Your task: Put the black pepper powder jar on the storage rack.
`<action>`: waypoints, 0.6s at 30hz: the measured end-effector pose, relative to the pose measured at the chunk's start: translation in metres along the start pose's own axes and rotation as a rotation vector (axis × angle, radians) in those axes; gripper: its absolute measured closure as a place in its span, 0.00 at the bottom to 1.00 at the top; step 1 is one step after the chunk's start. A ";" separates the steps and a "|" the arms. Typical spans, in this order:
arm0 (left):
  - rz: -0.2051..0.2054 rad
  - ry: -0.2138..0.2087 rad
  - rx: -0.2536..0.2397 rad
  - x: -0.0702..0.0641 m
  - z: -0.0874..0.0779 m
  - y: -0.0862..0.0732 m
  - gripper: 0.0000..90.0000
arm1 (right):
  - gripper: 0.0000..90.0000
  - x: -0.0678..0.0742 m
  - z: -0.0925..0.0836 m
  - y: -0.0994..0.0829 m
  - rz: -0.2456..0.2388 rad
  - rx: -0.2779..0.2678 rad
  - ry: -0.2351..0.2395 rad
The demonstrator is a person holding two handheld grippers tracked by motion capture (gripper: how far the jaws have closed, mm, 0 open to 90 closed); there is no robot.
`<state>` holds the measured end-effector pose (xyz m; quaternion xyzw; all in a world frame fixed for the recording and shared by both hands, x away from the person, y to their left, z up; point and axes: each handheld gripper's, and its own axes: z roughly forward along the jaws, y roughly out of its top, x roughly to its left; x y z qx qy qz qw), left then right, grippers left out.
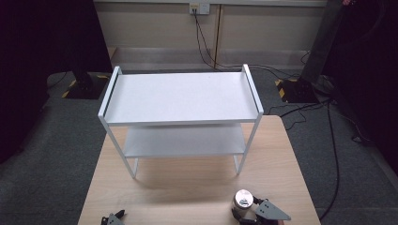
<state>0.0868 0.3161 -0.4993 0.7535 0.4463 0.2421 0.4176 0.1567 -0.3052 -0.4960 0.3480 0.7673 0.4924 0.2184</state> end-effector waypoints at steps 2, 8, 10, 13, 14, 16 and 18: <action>-0.001 0.001 0.000 0.000 0.000 0.000 0.02 | 0.24 -0.002 0.001 0.000 0.001 -0.002 0.010; -0.002 0.002 0.000 0.000 0.000 0.000 0.02 | 0.32 -0.003 0.001 0.001 -0.022 -0.001 0.024; -0.002 0.002 0.000 0.000 0.000 0.000 0.02 | 0.34 -0.002 0.001 0.000 -0.028 -0.003 0.024; -0.002 0.003 0.000 0.000 0.000 0.000 0.02 | 0.35 0.000 0.001 0.000 -0.033 -0.003 0.018; -0.002 0.002 0.000 0.000 0.000 0.000 0.02 | 0.35 0.000 0.001 0.001 -0.036 -0.003 0.018; -0.002 0.002 0.000 0.000 0.000 0.000 0.02 | 0.35 0.000 0.001 0.000 -0.036 -0.003 0.018; -0.002 0.002 0.000 0.000 0.000 0.000 0.02 | 0.35 0.000 0.001 0.001 -0.036 -0.003 0.017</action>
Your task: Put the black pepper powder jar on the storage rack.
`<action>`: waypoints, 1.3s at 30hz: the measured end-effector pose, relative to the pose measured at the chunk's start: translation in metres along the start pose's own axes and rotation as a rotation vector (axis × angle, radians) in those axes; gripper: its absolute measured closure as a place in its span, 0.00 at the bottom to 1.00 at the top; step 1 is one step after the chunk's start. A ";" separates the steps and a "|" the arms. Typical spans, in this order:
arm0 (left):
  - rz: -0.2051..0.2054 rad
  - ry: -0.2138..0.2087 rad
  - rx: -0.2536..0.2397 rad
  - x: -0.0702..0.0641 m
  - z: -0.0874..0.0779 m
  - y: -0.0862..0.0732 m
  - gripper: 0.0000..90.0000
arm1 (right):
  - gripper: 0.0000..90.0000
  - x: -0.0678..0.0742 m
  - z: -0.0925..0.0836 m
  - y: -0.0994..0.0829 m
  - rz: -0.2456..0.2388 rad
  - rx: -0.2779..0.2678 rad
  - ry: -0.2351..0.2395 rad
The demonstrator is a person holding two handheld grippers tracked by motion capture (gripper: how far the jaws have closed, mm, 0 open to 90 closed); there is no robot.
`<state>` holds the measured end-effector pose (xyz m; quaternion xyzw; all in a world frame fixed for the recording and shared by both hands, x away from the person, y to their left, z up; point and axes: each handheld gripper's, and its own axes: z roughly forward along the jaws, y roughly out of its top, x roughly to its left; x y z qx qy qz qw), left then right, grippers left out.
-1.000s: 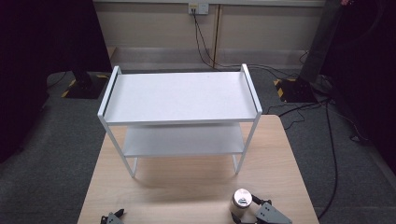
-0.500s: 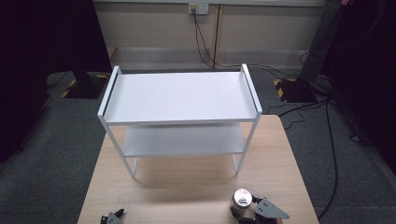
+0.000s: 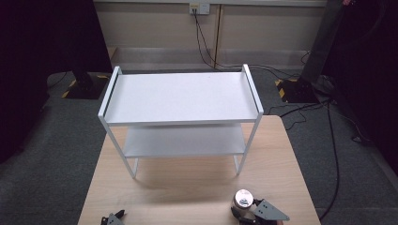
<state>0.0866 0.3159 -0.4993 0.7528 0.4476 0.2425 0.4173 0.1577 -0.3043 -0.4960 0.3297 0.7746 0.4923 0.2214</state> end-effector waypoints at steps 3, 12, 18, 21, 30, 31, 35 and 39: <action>0.000 0.000 0.000 0.000 0.000 0.000 0.02 | 0.35 0.001 0.000 -0.001 0.001 -0.004 -0.003; 0.000 0.000 0.000 0.000 0.000 0.000 0.02 | 0.35 0.004 -0.001 0.000 0.007 0.000 -0.012; 0.000 0.000 0.000 0.000 0.000 0.000 0.02 | 0.35 0.006 -0.002 0.001 -0.002 0.003 -0.019; 0.000 0.000 0.000 0.000 0.000 0.000 0.02 | 0.35 0.005 -0.003 0.000 0.012 -0.010 -0.017; 0.000 0.000 0.000 0.000 0.000 0.000 0.02 | 0.35 0.005 -0.008 0.014 0.000 -0.022 -0.008; 0.000 0.000 0.000 0.000 0.000 0.000 0.02 | 0.35 0.004 -0.008 0.016 0.001 -0.026 -0.004; 0.000 0.000 0.000 0.000 0.000 0.000 0.02 | 0.35 0.005 -0.008 0.027 0.003 -0.031 0.003; 0.000 0.001 0.000 0.000 0.000 0.000 0.02 | 0.35 0.004 -0.008 0.040 0.005 -0.030 0.006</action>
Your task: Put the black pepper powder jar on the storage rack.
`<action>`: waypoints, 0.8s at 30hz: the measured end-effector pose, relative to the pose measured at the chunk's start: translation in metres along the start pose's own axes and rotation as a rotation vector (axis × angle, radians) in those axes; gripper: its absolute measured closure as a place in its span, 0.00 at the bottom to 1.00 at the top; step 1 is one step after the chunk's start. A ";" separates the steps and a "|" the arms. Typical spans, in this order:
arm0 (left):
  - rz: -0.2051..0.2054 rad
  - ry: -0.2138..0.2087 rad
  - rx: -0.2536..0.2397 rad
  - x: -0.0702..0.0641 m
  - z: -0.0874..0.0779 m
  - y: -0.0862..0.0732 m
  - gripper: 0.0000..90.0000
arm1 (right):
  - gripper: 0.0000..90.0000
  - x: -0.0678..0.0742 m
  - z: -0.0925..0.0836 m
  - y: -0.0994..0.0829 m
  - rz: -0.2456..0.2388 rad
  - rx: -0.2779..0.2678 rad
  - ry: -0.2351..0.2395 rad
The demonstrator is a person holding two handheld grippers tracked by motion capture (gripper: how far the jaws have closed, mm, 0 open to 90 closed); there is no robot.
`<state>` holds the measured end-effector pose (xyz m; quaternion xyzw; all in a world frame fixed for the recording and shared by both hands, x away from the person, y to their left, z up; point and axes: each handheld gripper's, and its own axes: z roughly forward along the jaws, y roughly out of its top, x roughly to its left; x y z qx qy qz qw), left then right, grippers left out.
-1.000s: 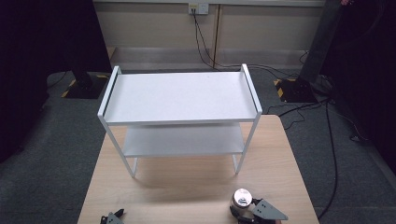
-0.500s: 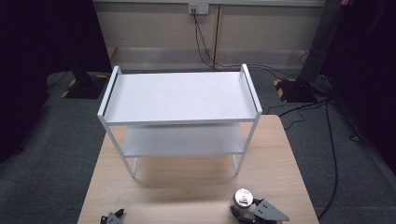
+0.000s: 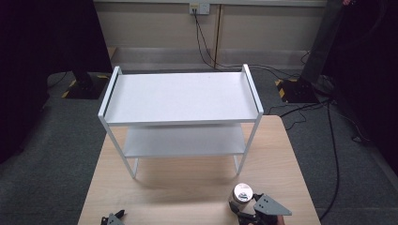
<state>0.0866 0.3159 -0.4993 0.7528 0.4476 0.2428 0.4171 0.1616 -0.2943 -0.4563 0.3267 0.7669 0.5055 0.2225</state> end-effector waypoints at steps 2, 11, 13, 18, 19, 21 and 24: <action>0.000 0.000 0.000 0.000 0.000 0.000 0.02 | 0.35 -0.001 0.000 0.007 -0.004 0.002 0.006; 0.000 0.002 -0.001 0.000 0.000 0.000 0.02 | 0.35 -0.004 0.001 0.048 -0.054 -0.002 0.018; 0.000 0.002 -0.001 0.000 0.000 0.000 0.02 | 0.35 -0.004 0.002 0.057 -0.063 -0.001 0.021; 0.000 0.003 -0.001 -0.001 0.000 0.000 0.02 | 0.35 -0.006 0.005 0.076 -0.070 -0.009 0.029; 0.000 0.004 -0.001 -0.001 0.000 0.000 0.02 | 0.35 -0.007 0.005 0.080 -0.072 -0.010 0.031; 0.000 0.004 -0.002 -0.001 0.000 0.000 0.02 | 0.35 -0.008 0.007 0.088 -0.066 -0.014 0.037; 0.000 0.004 -0.002 -0.001 0.000 0.000 0.02 | 0.35 -0.010 0.011 0.099 -0.067 -0.017 0.045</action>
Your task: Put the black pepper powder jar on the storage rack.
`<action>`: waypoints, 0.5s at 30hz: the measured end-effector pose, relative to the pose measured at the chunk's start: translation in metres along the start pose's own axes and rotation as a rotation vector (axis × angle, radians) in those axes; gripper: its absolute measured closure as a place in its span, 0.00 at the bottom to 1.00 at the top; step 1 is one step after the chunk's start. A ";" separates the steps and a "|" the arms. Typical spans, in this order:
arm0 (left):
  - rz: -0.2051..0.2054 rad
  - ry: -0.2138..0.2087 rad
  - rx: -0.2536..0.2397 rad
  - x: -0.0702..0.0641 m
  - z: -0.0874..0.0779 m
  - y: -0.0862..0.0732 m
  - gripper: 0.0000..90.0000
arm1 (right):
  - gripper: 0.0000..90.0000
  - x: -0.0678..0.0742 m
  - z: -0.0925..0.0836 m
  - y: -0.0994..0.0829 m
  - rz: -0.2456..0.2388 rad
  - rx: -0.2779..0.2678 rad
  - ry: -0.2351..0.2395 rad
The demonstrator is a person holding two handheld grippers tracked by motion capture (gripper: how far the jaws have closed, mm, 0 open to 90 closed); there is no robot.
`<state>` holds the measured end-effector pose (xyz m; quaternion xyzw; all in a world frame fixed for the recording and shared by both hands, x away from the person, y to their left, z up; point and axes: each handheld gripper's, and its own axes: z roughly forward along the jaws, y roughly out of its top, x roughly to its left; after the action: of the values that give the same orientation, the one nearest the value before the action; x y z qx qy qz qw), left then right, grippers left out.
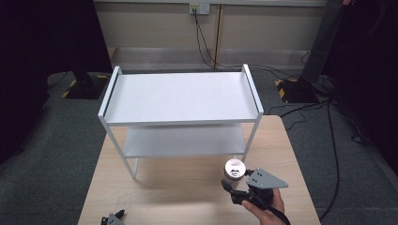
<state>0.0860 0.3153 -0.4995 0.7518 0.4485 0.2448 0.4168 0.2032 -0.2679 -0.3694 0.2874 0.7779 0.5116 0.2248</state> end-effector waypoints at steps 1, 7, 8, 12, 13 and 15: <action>0.000 0.000 0.000 0.000 0.000 0.000 0.02 | 0.35 -0.001 0.002 0.003 -0.001 -0.003 0.002; 0.000 0.000 0.000 0.000 0.000 0.000 0.02 | 0.35 -0.003 0.011 0.022 -0.001 -0.029 0.013; 0.000 0.000 0.000 0.000 0.000 0.000 0.02 | 0.35 -0.003 0.013 0.025 -0.001 -0.030 0.014; 0.000 0.000 0.000 0.000 0.000 0.000 0.02 | 0.35 -0.005 0.023 0.040 -0.013 -0.029 0.016; 0.000 0.000 0.000 0.000 0.000 0.000 0.02 | 0.35 -0.006 0.027 0.044 -0.018 -0.027 0.015; 0.000 0.000 0.000 0.000 0.000 0.000 0.02 | 0.35 -0.010 0.033 0.049 -0.005 -0.030 0.031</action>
<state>0.0861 0.3153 -0.4994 0.7518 0.4486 0.2446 0.4167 0.2423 -0.2370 -0.3357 0.2739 0.7742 0.5272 0.2182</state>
